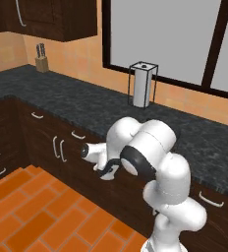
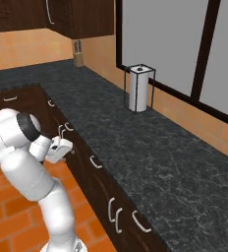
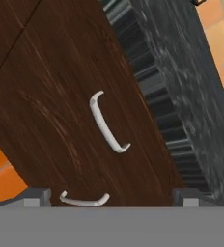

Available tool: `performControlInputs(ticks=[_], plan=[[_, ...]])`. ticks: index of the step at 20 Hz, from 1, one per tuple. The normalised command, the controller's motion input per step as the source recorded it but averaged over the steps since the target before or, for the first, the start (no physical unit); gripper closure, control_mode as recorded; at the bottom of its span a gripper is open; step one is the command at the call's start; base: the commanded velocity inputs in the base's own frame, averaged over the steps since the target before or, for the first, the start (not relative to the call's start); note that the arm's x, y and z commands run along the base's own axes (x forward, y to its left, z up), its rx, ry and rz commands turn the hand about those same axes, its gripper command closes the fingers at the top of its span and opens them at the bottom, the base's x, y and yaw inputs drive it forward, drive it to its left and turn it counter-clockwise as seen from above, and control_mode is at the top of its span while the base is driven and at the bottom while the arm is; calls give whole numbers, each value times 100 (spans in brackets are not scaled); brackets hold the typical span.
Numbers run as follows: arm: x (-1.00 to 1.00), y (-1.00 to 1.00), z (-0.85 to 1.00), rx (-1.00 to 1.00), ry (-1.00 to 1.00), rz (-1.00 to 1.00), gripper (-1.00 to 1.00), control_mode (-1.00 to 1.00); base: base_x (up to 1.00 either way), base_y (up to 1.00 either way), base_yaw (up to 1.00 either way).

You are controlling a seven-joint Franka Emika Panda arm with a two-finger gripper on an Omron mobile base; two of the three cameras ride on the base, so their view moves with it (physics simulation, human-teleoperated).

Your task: Take a straw from the drawer in front and place it inside the glass cup on the dining counter.

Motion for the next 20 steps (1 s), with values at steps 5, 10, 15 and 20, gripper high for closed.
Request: performControlInputs(ticks=[5,10,15,20], plan=[[23,-16,-25,-26,0,-1,-100,-100,0,0,0],[12,-38,-26,-17,0,0,-100,-100,0,0,0],[8,-31,-15,-1,10,0,-100,-100,0,0,0],[9,-36,-15,0,14,0,-100,-100,0,0,0]])
